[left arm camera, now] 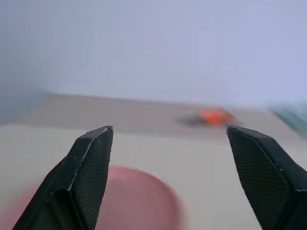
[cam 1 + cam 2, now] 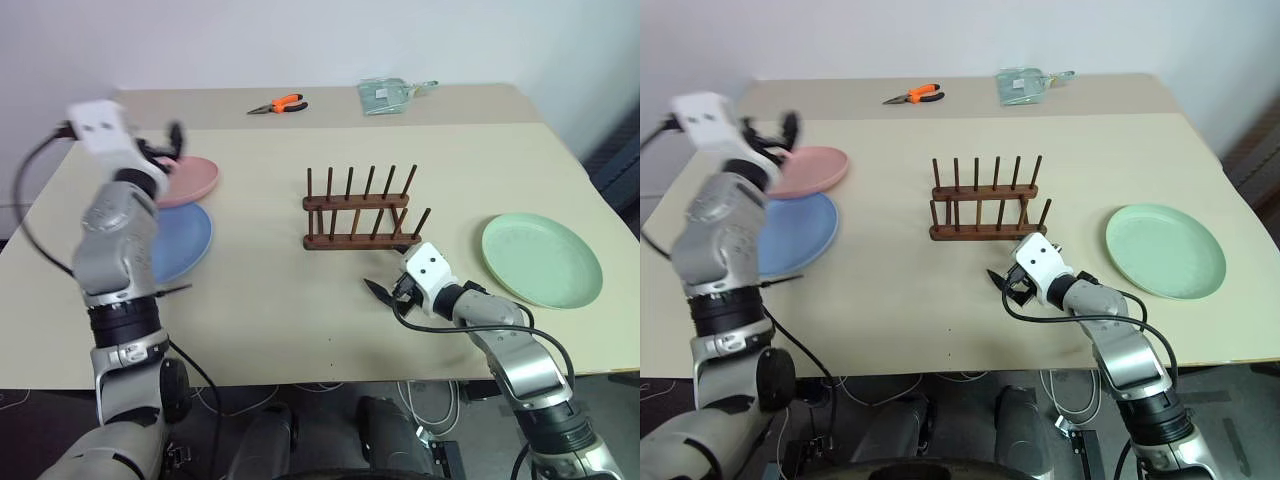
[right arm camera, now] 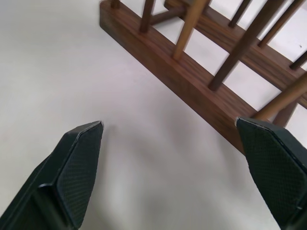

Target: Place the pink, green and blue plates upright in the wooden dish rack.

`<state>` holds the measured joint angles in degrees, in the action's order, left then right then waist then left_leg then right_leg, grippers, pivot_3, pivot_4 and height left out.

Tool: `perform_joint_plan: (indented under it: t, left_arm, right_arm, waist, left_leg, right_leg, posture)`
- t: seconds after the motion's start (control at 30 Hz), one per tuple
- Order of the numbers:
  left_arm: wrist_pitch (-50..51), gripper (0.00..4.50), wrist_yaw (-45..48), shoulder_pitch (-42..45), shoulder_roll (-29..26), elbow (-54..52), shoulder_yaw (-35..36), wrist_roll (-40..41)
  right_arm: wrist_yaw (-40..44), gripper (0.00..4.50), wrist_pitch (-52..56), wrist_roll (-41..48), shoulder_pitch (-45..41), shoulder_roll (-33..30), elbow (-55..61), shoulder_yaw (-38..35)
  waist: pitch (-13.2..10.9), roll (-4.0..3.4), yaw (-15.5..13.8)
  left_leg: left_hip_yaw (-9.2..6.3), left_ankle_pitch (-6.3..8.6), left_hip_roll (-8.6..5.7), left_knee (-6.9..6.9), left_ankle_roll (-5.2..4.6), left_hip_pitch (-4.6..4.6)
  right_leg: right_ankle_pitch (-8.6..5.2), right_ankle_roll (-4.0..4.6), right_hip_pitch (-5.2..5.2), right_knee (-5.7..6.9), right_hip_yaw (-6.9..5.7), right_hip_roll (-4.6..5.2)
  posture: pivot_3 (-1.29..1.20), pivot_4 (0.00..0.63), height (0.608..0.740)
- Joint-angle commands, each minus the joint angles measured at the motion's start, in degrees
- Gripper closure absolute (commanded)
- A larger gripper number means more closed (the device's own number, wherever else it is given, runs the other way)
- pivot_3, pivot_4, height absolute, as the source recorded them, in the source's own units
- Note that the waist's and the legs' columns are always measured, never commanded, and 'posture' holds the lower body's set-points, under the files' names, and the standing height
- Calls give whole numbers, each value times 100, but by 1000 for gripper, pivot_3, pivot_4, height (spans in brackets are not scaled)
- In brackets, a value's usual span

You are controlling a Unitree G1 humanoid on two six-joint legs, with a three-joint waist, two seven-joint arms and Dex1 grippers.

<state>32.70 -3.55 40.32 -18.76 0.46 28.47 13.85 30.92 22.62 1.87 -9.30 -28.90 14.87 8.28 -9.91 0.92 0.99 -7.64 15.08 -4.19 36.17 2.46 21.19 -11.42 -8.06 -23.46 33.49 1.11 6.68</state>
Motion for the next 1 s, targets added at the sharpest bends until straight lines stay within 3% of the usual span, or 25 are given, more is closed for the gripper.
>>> perform_joint_plan:
  t: [0.03, 0.17, 0.3, 0.57, 0.67, 0.77, 0.87, 1.0]
  left_arm:
    - [357, 621, -899, -54, 31, 14, 801, 134]
    - [870, 621, -974, -142, 106, -129, 1101, 574]
    - [1580, 621, -1092, 48, 344, 159, 1807, 1548]
    - [1113, 621, -591, 829, -33, 2508, 1939, 2045]
    - [833, 1530, -601, 1060, -123, 3139, 2022, 2147]
    - [755, 3051, -513, 1104, -92, 3094, 1915, 2287]
    - [801, 4485, 2, 987, 81, 2280, 1447, 2464]
    - [1166, 4485, 374, 720, 556, 646, 477, 2715]
  right_arm:
    - [-3, 0, -188, -71, -140, 8, 2, -30]
    - [70, 0, -231, -86, -116, 1, -9, -6]
    - [72, 0, -236, -91, -104, 45, 28, 1]
    - [-35, 0, -248, -144, -22, 130, 187, -22]
    - [-95, 0, -243, -163, 62, 87, 283, -110]
    - [14, 0, -88, 100, 98, 26, 477, -393]
    - [257, 0, 101, 437, 26, -165, 810, -748]
    - [567, 0, 264, 648, -516, -577, 1295, -918]
  waist:
    - [-1, 2, -6]
    - [-6, 31, -84]
    - [-3, 40, -134]
    - [-4, 42, -127]
    - [-4, 42, -123]
    - [-4, 42, -113]
    - [-6, 44, -120]
    - [-9, 48, -142]
  left_leg:
    - [-2, 0, 2, -1, 1, -2]
    - [-12, -3, -1, 7, 5, 14]
    - [-13, -3, -3, 13, 6, 13]
    - [-12, -5, -3, 10, 9, 12]
    - [-12, -5, -3, 7, 10, 12]
    - [-11, -5, -3, 7, 10, 12]
    - [-12, -6, -2, 7, 11, 15]
    - [-10, -5, -3, 9, 11, 20]
  right_leg:
    - [3, 5, -1, 5, -1, -2]
    - [8, 13, -4, 8, -8, -4]
    - [8, 14, 2, 5, -9, -3]
    - [8, 14, -1, 8, -10, -4]
    - [8, 14, -4, 9, -10, -4]
    - [9, 14, -4, 8, -9, -4]
    - [9, 15, -7, 8, -9, -4]
    - [10, 15, -5, 1, -8, -1]
  posture:
    - [0, 150, 740]
    - [0, 150, 740]
    - [0, 150, 740]
    - [0, 150, 740]
    - [0, 150, 740]
    - [0, 150, 740]
    - [0, 150, 740]
    - [0, 150, 740]
